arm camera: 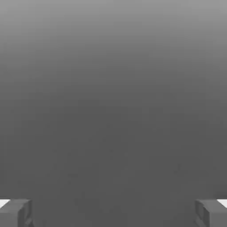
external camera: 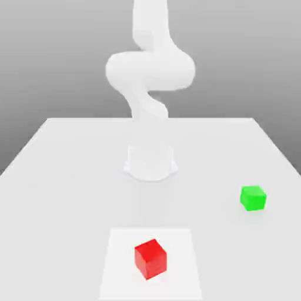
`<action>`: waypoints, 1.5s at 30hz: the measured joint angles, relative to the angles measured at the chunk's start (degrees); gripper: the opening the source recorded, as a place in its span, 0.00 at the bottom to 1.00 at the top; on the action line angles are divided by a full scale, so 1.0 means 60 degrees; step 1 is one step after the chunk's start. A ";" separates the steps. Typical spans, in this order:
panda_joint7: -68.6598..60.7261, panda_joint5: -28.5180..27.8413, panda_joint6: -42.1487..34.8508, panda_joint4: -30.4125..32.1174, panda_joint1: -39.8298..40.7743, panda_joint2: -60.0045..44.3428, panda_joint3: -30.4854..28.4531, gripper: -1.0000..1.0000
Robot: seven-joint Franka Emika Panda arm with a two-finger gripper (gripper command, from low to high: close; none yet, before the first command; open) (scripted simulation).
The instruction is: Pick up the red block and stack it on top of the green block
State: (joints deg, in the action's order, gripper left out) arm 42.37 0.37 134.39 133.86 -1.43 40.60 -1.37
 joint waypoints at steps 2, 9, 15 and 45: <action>-0.0464 0.0022 0.0368 0.0293 -0.0236 -0.0737 -0.0221 0.50; -0.2121 0.0258 0.1588 0.1262 -0.0814 -0.3179 -0.0772 0.50; -0.3530 0.0459 0.2625 0.2087 -0.1086 -0.5262 -0.1005 0.50; -0.6320 0.0589 0.3654 0.3623 -0.2649 -0.6911 0.0336 0.00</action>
State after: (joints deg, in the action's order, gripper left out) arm 4.45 3.91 156.31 155.60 -17.33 -0.87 0.64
